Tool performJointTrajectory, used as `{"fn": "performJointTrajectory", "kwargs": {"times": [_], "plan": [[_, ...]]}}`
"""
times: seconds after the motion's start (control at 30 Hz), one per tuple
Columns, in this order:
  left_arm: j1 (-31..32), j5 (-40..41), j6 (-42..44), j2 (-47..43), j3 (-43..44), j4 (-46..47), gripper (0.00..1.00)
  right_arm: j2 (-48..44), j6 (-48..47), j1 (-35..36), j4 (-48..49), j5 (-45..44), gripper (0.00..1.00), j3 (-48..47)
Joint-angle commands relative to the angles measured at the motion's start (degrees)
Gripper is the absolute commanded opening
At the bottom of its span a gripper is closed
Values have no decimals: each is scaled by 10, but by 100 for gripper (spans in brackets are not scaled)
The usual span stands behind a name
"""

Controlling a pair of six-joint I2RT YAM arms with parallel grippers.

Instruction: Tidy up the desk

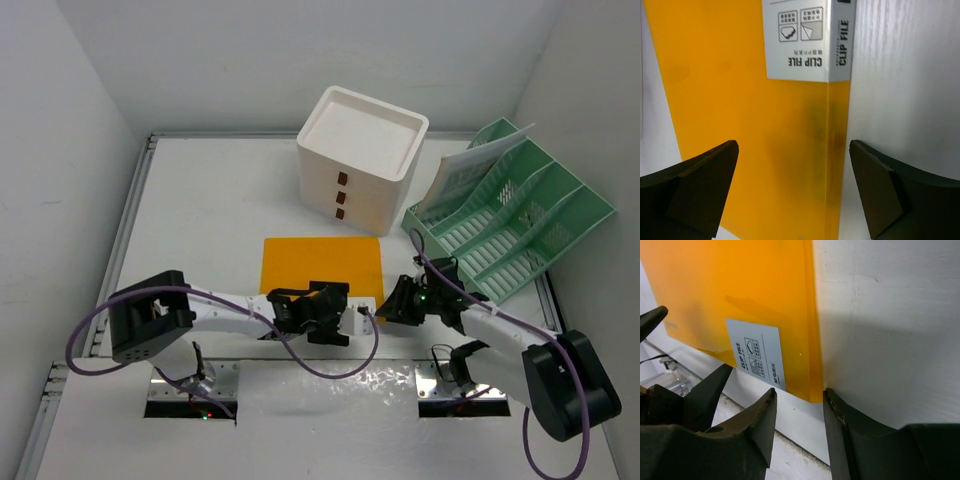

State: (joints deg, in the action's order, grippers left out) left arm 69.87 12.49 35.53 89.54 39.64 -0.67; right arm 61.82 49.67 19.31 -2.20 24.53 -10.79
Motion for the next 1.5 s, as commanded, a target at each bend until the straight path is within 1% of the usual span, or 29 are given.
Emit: {"fn": "performJointTrajectory", "kwargs": {"times": [0.0,0.13,0.2,0.4,0.53,0.63,0.73,0.77,0.87,1.0,1.03,1.07,1.13,1.2,1.23,1.3,1.33,1.43,1.47], "plan": [[-1,-27,16,-31,-29,-24,93,-17,9,7,18,7,41,21],[0,-29,20,-35,-33,-24,94,-57,35,8,24,-1,41,41],[0,-33,20,-27,-33,-21,93,-63,39,9,55,-3,41,52],[0,-19,20,-2,-33,-3,94,2,11,8,94,11,39,28],[0,-4,23,4,-40,29,94,33,-34,8,69,-2,38,-24],[1,7,30,11,-43,40,94,40,-49,8,62,-9,37,-39],[0,14,34,22,-49,53,93,46,-45,8,76,-8,36,-37],[0,16,33,28,-50,60,93,49,-37,8,98,-3,34,-34],[0,16,32,36,-46,66,94,73,-5,9,158,25,32,-10],[0,18,38,40,-46,73,94,115,55,9,241,51,32,36],[-1,19,38,41,-47,76,93,124,63,9,285,63,32,44],[0,18,41,43,-49,81,93,134,72,9,303,68,32,50],[0,19,45,46,-53,93,94,160,91,9,357,74,29,66],[0,20,45,52,-58,98,93,175,98,10,382,75,24,73],[0,19,46,53,-59,99,93,179,99,10,392,75,14,74],[-1,17,46,54,-61,96,93,178,99,10,396,72,3,73],[1,13,48,49,-60,91,93,175,98,9,398,73,0,71],[0,4,50,32,-62,72,95,146,110,11,396,74,0,61],[0,-3,48,15,-60,67,97,134,116,13,392,74,0,53]]}}
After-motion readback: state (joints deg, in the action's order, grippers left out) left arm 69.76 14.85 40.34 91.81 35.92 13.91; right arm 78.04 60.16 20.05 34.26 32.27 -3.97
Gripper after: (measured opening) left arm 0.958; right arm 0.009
